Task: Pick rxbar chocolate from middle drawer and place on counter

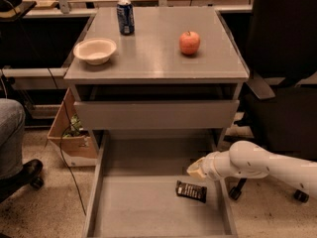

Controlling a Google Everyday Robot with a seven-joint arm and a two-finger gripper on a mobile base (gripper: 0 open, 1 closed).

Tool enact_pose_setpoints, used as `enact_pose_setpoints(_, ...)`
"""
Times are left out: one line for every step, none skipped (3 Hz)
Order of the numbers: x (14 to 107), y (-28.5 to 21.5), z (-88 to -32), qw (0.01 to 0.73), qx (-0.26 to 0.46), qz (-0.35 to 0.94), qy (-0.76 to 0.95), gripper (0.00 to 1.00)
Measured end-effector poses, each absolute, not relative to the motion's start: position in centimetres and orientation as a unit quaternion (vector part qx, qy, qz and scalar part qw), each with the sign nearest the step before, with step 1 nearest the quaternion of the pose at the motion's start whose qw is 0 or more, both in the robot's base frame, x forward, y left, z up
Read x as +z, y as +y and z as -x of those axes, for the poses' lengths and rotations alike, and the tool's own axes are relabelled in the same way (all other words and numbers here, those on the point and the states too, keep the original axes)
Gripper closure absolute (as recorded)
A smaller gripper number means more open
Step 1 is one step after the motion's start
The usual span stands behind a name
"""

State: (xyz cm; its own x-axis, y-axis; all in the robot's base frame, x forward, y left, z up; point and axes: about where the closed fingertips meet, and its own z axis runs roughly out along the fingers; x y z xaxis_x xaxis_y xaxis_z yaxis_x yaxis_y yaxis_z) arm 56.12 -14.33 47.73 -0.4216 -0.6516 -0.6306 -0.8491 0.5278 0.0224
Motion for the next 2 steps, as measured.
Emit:
enact_pose_setpoints(46.8, -13.7, -55.9, 0.295, 0.183, 0.457, 0.819, 0.3)
enact_pose_setpoints(45.0, -13.4, -56.4, 0.3, 0.191, 0.455, 0.817, 0.06)
